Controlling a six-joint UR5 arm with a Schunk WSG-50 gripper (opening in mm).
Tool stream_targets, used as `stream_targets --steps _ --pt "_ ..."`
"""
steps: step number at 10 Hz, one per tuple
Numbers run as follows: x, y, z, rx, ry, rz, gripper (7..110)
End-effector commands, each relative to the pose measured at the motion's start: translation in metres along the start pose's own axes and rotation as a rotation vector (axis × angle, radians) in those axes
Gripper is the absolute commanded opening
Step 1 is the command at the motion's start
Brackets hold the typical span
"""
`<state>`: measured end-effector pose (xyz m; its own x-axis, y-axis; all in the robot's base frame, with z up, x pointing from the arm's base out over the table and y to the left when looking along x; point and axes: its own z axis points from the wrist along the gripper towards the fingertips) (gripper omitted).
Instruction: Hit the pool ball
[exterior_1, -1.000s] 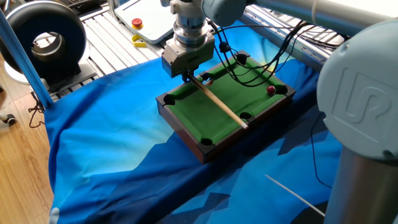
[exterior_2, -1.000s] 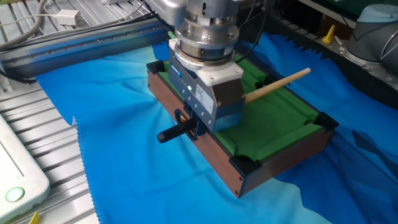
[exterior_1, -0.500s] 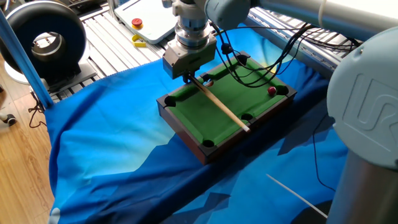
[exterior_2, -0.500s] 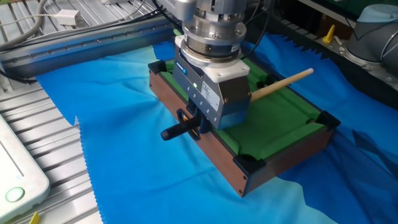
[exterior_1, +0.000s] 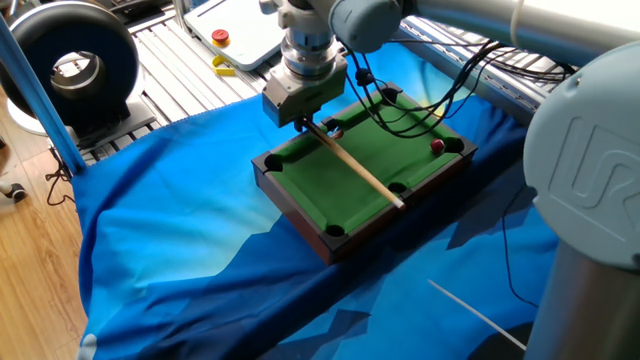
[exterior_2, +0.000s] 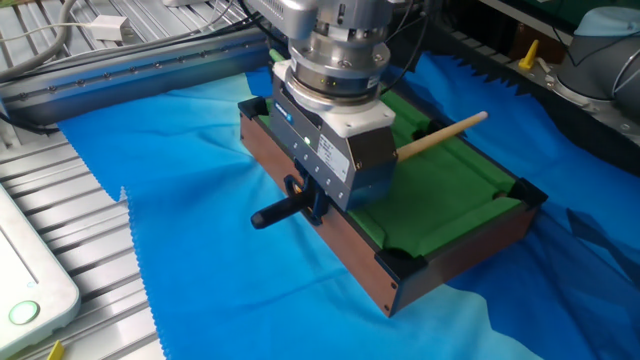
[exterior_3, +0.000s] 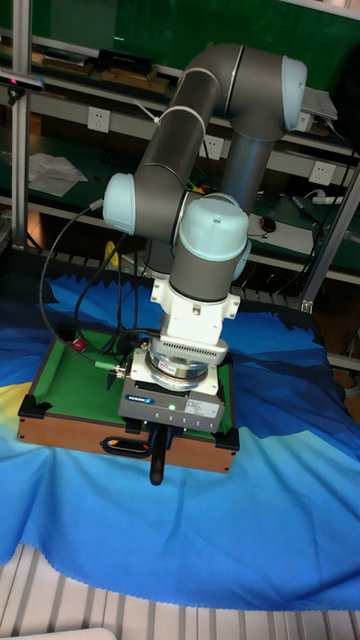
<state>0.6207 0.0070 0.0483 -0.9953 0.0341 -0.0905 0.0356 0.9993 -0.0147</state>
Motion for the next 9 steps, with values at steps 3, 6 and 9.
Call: stream_targets --steps 3,6,9 --pt "-0.0048 0.0006 -0.0012 -0.028 -0.015 -0.050 22" --pt "-0.0054 0.0031 -0.0015 -0.039 -0.018 -0.072 44" --pt "-0.0091 0.0009 -0.0076 -0.044 -0.030 -0.113 44"
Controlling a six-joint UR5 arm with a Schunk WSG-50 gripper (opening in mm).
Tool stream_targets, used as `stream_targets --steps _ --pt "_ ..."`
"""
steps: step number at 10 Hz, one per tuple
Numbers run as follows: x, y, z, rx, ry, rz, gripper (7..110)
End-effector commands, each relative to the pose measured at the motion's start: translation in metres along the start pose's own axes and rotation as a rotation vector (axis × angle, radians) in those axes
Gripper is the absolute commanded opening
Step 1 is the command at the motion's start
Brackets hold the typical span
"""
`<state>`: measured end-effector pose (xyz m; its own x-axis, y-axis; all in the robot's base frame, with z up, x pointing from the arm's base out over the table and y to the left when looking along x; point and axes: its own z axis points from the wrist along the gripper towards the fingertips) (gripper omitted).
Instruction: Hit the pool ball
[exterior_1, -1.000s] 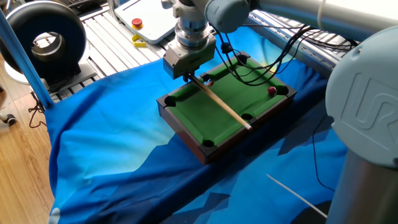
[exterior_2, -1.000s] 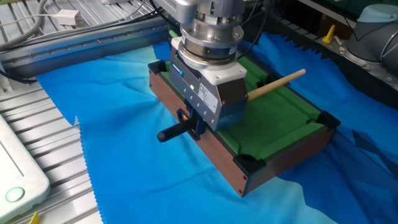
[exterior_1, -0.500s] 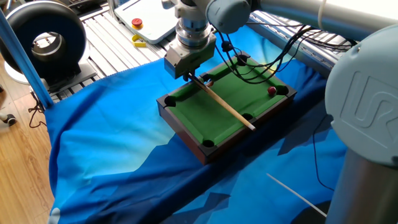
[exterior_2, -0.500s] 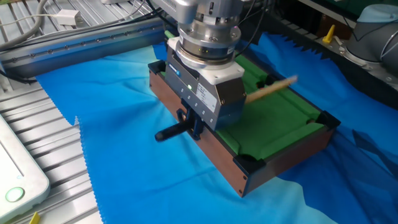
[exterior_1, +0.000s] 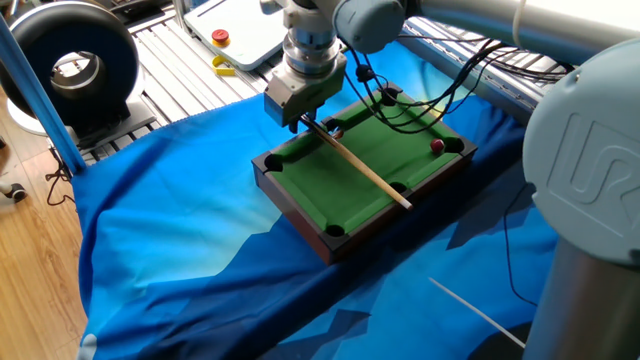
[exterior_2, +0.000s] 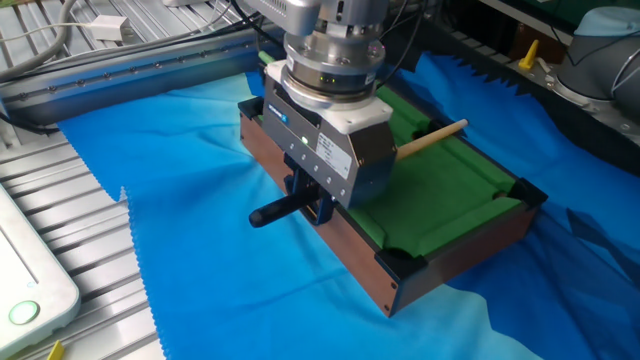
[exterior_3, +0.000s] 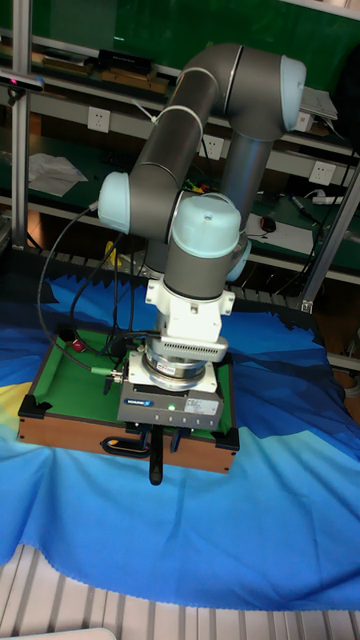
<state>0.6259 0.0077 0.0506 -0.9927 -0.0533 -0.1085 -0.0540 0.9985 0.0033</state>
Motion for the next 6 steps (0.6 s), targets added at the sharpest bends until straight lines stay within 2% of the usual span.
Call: stream_targets --steps 1,2,4,5,6 --pt "-0.006 -0.003 -0.014 -0.020 -0.013 -0.049 44" --pt "-0.007 -0.006 -0.023 -0.012 -0.012 -0.072 66" --pt "-0.004 -0.007 -0.035 -0.002 0.009 -0.148 66" --pt "0.002 -0.007 -0.037 0.001 0.035 -0.241 88" --pt "0.005 -0.002 -0.039 -0.012 0.048 -0.307 88"
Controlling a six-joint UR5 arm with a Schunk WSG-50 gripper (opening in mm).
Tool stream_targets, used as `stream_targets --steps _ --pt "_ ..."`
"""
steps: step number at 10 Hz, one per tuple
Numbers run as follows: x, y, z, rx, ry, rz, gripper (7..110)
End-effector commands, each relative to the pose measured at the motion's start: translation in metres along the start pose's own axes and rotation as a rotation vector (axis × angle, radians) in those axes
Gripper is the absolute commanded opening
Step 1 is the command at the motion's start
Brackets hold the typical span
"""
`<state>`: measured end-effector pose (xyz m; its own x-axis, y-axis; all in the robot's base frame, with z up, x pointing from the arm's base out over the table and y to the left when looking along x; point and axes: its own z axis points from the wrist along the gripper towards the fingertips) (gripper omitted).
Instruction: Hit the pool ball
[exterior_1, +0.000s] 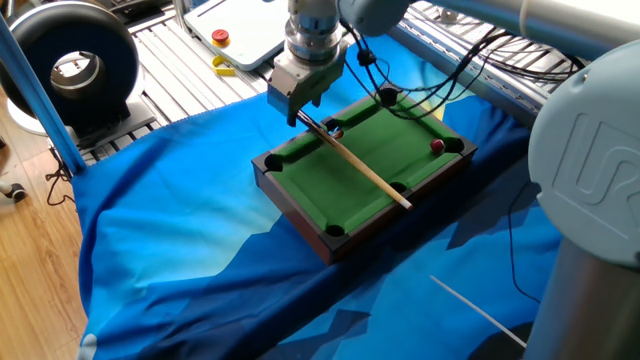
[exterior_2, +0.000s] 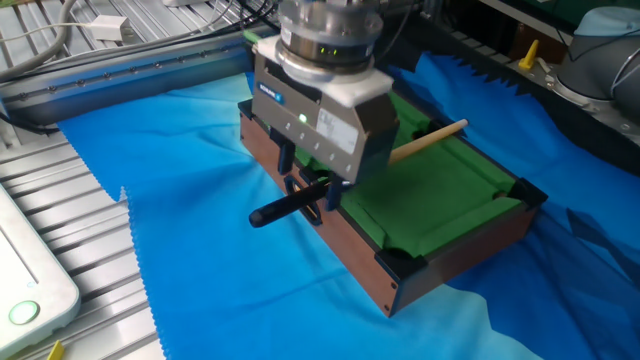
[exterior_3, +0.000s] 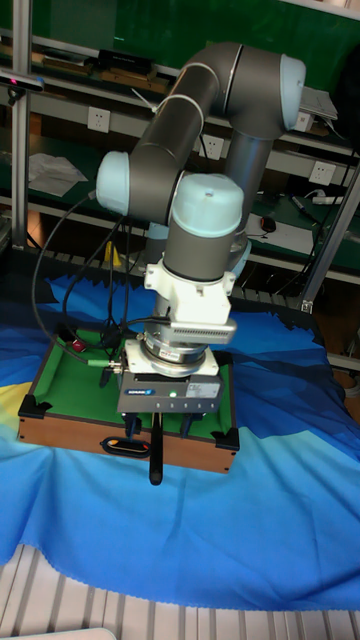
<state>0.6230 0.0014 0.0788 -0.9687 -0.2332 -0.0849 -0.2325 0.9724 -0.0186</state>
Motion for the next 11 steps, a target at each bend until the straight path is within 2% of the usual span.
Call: stream_targets --steps 1,3,4,11 --pt "0.006 0.009 -0.015 -0.022 0.043 -0.170 88" --pt "0.002 0.018 -0.027 -0.035 0.055 -0.200 88" --pt "-0.002 0.023 -0.027 -0.050 0.040 -0.210 88" --pt "-0.006 0.027 -0.022 -0.071 0.040 -0.319 88"
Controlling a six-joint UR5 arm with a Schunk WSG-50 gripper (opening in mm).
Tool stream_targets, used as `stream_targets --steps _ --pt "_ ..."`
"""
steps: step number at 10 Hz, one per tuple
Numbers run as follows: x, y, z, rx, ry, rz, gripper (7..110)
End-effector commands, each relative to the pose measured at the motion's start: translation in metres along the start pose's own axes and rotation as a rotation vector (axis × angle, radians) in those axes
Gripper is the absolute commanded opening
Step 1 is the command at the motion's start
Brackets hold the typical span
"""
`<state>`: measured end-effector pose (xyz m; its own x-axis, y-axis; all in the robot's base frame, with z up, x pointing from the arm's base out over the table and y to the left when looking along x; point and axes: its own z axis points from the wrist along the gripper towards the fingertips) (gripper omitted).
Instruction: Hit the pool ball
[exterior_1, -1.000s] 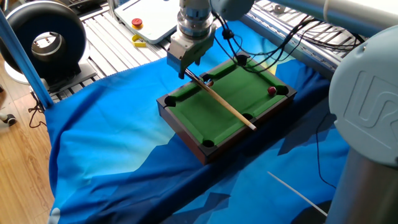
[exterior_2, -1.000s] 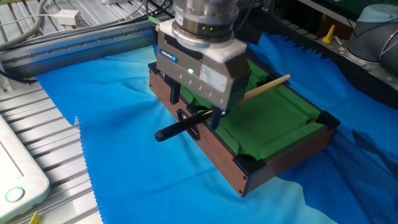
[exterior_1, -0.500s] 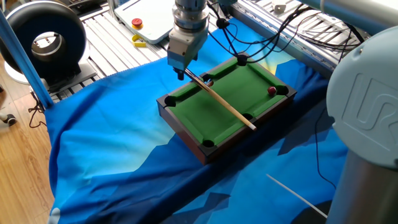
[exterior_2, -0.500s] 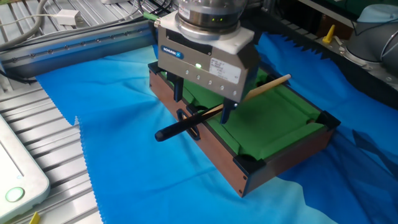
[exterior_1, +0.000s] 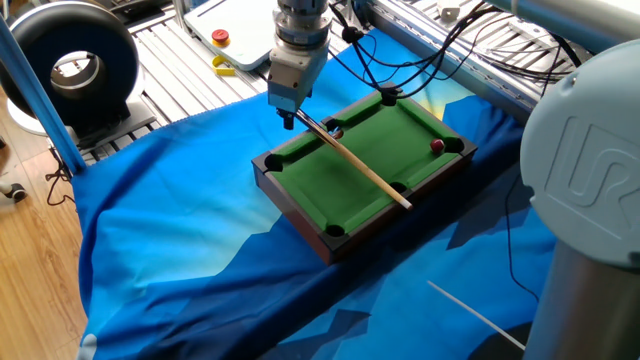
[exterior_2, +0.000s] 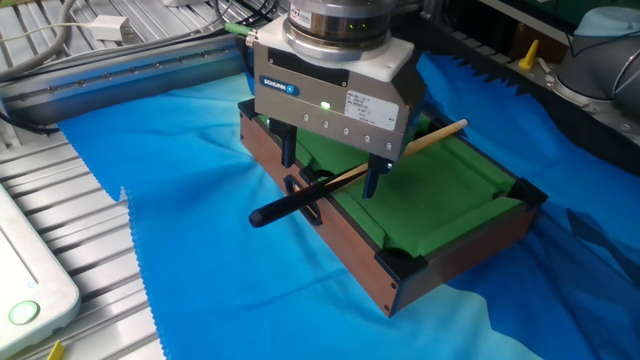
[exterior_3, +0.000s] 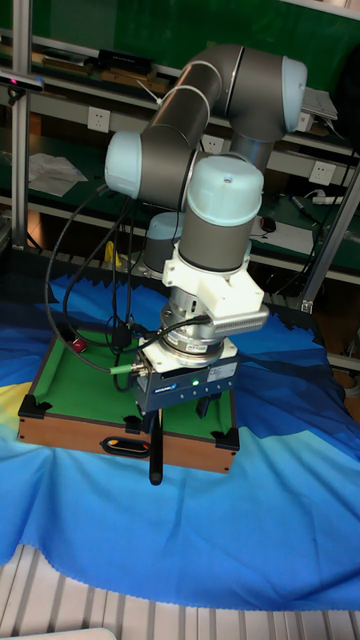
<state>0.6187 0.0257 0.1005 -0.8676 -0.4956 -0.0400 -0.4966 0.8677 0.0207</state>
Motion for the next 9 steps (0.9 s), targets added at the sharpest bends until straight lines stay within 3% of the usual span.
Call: stream_targets --steps 1,6,7,9 --pt "-0.0022 0.0018 0.0013 -0.015 0.004 -0.051 88" --pt "-0.0019 0.0019 0.0023 -0.012 0.011 -0.064 88" --pt "-0.0019 0.0017 0.0023 -0.011 0.012 -0.072 66" --pt "-0.0029 0.0030 0.0017 -0.012 0.011 -0.078 66"
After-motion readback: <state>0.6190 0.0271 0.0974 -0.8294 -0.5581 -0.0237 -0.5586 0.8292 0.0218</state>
